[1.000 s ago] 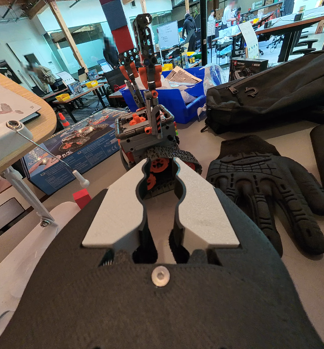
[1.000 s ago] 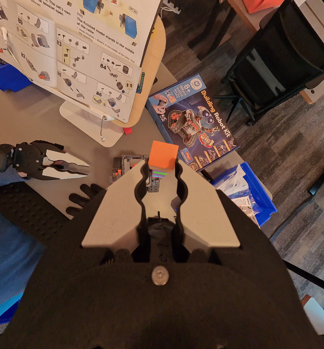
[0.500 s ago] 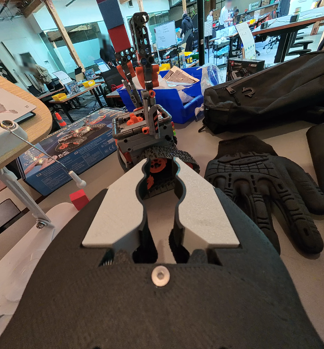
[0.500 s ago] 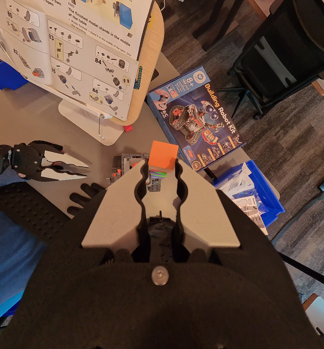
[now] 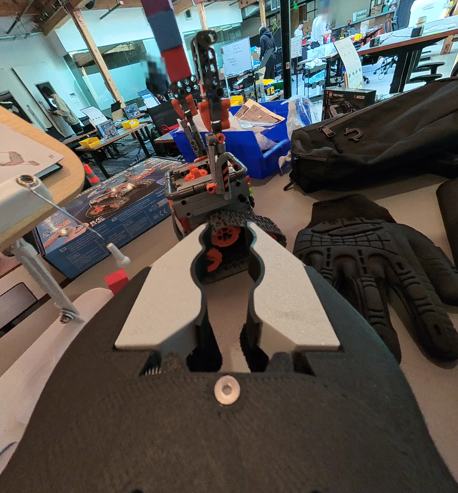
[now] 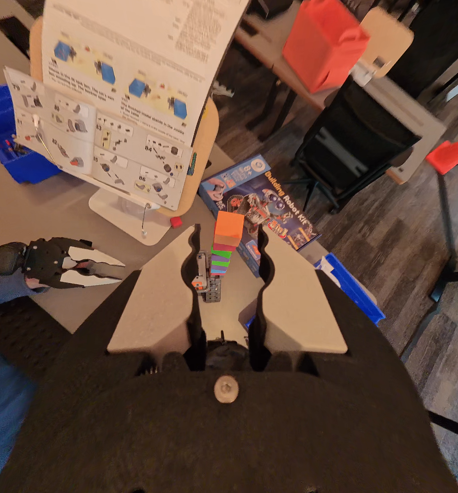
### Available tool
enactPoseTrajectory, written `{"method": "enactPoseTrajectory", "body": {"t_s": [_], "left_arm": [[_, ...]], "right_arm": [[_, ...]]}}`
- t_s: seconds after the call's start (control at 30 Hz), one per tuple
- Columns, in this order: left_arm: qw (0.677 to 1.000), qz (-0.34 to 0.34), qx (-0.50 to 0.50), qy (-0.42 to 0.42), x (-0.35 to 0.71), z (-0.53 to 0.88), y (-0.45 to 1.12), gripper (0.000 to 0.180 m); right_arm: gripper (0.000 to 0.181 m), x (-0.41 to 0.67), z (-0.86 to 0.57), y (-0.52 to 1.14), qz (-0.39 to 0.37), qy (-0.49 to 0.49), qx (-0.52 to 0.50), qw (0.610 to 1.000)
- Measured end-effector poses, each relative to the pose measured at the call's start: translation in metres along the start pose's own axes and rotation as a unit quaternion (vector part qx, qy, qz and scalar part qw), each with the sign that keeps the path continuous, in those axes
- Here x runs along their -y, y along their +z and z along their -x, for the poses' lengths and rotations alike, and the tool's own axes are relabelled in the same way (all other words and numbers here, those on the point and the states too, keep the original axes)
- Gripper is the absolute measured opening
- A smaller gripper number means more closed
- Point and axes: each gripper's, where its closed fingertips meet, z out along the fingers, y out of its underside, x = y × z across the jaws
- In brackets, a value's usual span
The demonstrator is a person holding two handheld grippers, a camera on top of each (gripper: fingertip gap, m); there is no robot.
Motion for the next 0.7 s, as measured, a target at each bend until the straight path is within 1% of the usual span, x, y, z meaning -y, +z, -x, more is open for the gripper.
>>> {"method": "enactPoseTrajectory", "body": {"t_s": [0.17, 0.27, 0.33, 0.4, 0.5, 0.6, 0.7], "left_arm": [[0.999, 0.009, 0.036, -0.003, -0.003, 0.022, -0.007, 0.030], [0.996, 0.051, 0.067, -0.027, -0.023, 0.046, -0.009, 0.041], [0.992, 0.080, 0.091, -0.048, -0.036, 0.060, -0.013, 0.043], [0.985, 0.119, 0.117, -0.044, -0.050, 0.073, -0.014, 0.047], [0.976, 0.157, 0.141, -0.055, -0.070, 0.090, -0.010, 0.054], [0.970, 0.174, 0.150, -0.073, -0.082, 0.101, 0.001, 0.058], [0.965, 0.204, 0.156, -0.061, -0.091, 0.109, 0.016, 0.064]], "right_arm": [[0.036, -0.007, 0.021, -0.040, -0.078, -0.018, -0.043, 0.996], [0.035, -0.030, 0.043, -0.048, -0.106, -0.024, -0.048, 0.993], [0.032, -0.048, 0.057, -0.050, -0.125, -0.022, -0.037, 0.991], [0.031, -0.066, 0.067, -0.049, -0.140, -0.013, -0.029, 0.990], [0.031, -0.093, 0.078, -0.043, -0.152, -0.004, -0.021, 0.988], [0.028, -0.111, 0.086, -0.040, -0.181, 0.009, -0.006, 0.983], [0.028, -0.128, 0.089, -0.032, -0.192, 0.022, 0.006, 0.981]]}}
